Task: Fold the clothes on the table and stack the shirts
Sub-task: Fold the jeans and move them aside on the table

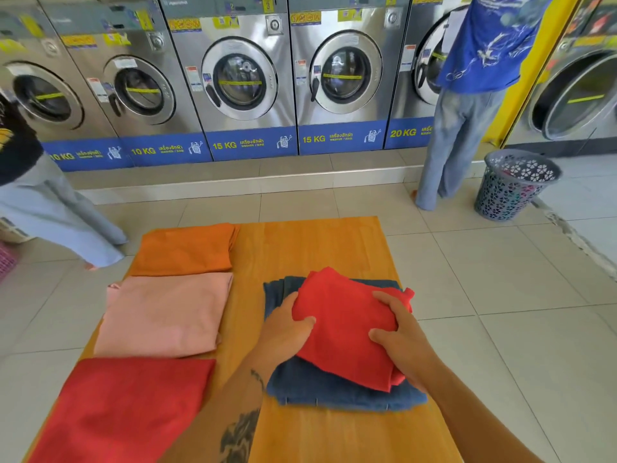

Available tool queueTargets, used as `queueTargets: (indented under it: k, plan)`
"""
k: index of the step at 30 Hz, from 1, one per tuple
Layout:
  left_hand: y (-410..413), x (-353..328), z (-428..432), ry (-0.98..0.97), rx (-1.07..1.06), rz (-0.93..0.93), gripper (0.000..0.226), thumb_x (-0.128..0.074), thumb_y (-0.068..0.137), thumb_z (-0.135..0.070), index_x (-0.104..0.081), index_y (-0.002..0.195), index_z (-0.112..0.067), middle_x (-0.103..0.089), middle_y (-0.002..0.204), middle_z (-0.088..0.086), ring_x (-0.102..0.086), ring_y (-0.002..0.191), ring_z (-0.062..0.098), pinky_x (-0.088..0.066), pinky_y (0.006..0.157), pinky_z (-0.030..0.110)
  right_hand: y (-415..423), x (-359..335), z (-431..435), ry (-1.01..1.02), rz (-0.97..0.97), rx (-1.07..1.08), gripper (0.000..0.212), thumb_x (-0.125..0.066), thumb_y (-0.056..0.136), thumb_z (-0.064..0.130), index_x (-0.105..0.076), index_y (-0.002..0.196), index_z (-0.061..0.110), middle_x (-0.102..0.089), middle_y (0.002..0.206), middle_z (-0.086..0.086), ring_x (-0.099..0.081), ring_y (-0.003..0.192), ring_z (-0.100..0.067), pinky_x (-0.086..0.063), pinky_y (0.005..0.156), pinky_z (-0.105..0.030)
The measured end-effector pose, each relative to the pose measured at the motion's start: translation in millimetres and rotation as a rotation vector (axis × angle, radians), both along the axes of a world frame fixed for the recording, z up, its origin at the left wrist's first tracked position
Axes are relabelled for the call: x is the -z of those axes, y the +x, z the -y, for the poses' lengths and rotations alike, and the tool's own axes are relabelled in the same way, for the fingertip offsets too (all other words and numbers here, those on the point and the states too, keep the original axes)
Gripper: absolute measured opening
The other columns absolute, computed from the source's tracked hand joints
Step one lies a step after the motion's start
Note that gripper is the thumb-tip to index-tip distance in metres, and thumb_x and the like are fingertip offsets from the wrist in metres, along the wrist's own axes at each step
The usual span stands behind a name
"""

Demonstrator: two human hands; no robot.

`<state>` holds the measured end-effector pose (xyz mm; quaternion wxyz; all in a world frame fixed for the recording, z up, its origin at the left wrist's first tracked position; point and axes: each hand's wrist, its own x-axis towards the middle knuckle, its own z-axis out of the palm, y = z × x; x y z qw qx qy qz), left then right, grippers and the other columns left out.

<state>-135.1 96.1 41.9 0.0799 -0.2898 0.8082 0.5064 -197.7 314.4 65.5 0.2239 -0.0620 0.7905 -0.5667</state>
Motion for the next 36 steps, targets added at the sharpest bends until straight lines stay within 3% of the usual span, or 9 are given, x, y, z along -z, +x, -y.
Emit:
queueTargets:
  k: [5, 10, 13, 17, 23, 27, 31, 34, 36]
  plan:
    - [16, -14, 9, 0.303, -0.103, -0.044, 0.073, -0.067, 0.090, -0.030, -0.030, 0.152, -0.038, -0.036, 0.153, -0.004, -0.057, 0.099, 0.008, -0.053, 0.081, 0.032, 8, -33, -6, -0.222, 0.097, -0.056, 0.067, -0.058, 0.084, -0.004, -0.058, 0.124, 0.049, -0.047, 0.138, 0.002, -0.058, 0.114, -0.027, -0.055, 0.090, -0.049]
    - [71, -23, 21, 0.796, -0.247, -0.245, 0.056, -0.063, 0.091, -0.006, -0.053, 0.138, -0.033, -0.060, 0.135, 0.001, -0.071, 0.102, 0.024, -0.058, 0.073, 0.034, 24, -60, -2, -0.321, 0.214, -0.142, 0.063, -0.058, 0.085, -0.006, -0.062, 0.126, 0.042, -0.057, 0.133, 0.000, -0.061, 0.114, -0.035, -0.049, 0.097, -0.060]
    - [114, -32, 36, 0.903, -0.311, -0.326, 0.057, -0.057, 0.089, 0.004, -0.061, 0.132, -0.033, -0.066, 0.128, 0.005, -0.070, 0.101, 0.029, -0.059, 0.072, 0.037, 47, -60, 18, -0.278, 0.240, -0.195, 0.061, -0.059, 0.086, -0.003, -0.063, 0.124, 0.044, -0.059, 0.132, -0.004, -0.060, 0.115, -0.042, -0.046, 0.096, -0.063]
    - [180, -44, 84, 0.820, -0.352, -0.409, 0.061, -0.053, 0.090, 0.009, -0.067, 0.120, -0.042, -0.066, 0.127, 0.009, -0.069, 0.089, 0.026, -0.057, 0.071, 0.038, 98, -54, 65, -0.227, 0.231, -0.269, 0.062, -0.061, 0.086, 0.000, -0.062, 0.123, 0.050, -0.061, 0.128, -0.002, -0.065, 0.106, -0.039, -0.055, 0.082, -0.055]
    - [274, -55, 180, 0.601, -0.420, -0.453, 0.058, -0.055, 0.086, 0.008, -0.072, 0.116, -0.038, -0.058, 0.136, 0.000, -0.061, 0.114, 0.026, -0.055, 0.080, 0.033, 174, -47, 165, -0.248, 0.084, -0.305, 0.063, -0.069, 0.085, 0.007, -0.057, 0.121, 0.058, -0.060, 0.123, 0.010, -0.069, 0.093, -0.016, -0.057, 0.063, -0.028]
    - [322, -36, 211, 0.429, -0.481, -0.354, 0.061, -0.053, 0.084, 0.011, -0.075, 0.109, -0.040, -0.059, 0.134, -0.003, -0.062, 0.111, 0.026, -0.057, 0.085, 0.039, 227, -10, 209, -0.141, 0.062, -0.332, 0.064, -0.068, 0.087, 0.009, -0.049, 0.133, 0.049, -0.045, 0.139, 0.010, -0.059, 0.108, -0.016, -0.056, 0.070, -0.030]
    - [364, 4, 221, 0.261, -0.450, -0.132, 0.063, -0.047, 0.083, 0.013, -0.071, 0.106, -0.040, -0.057, 0.131, 0.000, -0.061, 0.101, 0.017, -0.053, 0.065, 0.024, 275, 46, 217, 0.055, 0.063, -0.413, 0.069, -0.066, 0.089, 0.009, -0.040, 0.143, 0.044, -0.044, 0.142, 0.003, -0.055, 0.110, -0.012, -0.054, 0.090, -0.033]
    - [377, 20, 223, 0.254, -0.466, -0.119, 0.061, -0.047, 0.085, 0.013, -0.070, 0.108, -0.037, -0.057, 0.129, -0.001, -0.060, 0.100, 0.015, -0.053, 0.064, 0.025, 281, 53, 219, 0.117, 0.041, -0.409, 0.068, -0.065, 0.090, 0.012, -0.039, 0.140, 0.050, -0.047, 0.131, 0.010, -0.056, 0.095, 0.001, -0.052, 0.069, -0.014]
    - [376, 23, 222, 0.217, -0.464, -0.127, 0.060, -0.045, 0.085, 0.012, -0.069, 0.110, -0.037, -0.060, 0.122, -0.003, -0.062, 0.097, 0.018, -0.057, 0.067, 0.033, 276, 50, 220, 0.168, 0.022, -0.438, 0.067, -0.064, 0.092, 0.015, -0.036, 0.143, 0.050, -0.043, 0.128, 0.013, -0.054, 0.092, 0.004, -0.048, 0.063, -0.010]
